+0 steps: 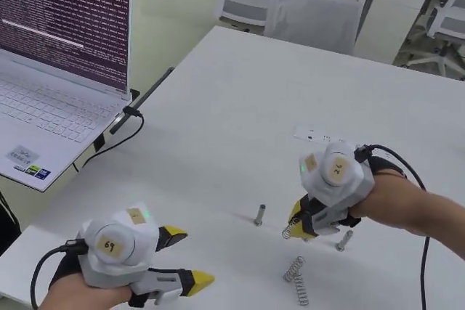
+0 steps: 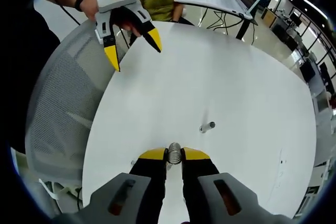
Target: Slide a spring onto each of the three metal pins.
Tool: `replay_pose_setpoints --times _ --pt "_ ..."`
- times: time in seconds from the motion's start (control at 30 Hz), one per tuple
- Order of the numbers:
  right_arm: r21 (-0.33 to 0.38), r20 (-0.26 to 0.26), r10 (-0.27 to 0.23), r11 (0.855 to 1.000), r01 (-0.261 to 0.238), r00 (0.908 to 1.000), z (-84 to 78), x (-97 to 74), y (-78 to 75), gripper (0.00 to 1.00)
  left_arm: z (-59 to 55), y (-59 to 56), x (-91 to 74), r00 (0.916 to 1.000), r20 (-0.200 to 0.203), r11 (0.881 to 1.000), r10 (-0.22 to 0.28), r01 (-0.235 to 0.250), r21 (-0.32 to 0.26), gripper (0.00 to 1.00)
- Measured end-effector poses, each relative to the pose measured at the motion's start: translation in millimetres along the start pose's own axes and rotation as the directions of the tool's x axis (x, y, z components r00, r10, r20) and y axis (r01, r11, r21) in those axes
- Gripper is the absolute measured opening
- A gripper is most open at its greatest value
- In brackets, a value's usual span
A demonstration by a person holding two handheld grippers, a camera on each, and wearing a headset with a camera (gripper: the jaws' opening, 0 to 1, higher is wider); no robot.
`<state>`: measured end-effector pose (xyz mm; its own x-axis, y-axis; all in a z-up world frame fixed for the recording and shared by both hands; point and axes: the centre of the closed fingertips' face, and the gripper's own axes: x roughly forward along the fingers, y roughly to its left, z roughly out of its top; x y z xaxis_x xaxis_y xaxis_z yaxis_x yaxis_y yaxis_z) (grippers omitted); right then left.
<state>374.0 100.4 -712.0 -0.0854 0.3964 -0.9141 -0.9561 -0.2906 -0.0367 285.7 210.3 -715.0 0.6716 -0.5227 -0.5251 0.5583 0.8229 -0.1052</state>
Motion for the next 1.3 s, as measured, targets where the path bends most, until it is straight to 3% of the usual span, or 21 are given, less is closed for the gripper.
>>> replay_pose_setpoints --times 0.63,1.3 --pt "0.018 0.016 -0.020 1.000 0.020 0.9997 16.4 9.6 -38.1 0.08 1.7 3.4 -0.3 0.9998 0.019 1.000 0.009 -0.008 -0.026 0.47" --pt "0.007 -0.003 -0.034 0.999 0.034 0.9994 22.6 25.3 -60.9 0.08 1.5 10.0 -3.7 0.9994 0.022 0.999 0.027 -0.026 -0.045 0.47"
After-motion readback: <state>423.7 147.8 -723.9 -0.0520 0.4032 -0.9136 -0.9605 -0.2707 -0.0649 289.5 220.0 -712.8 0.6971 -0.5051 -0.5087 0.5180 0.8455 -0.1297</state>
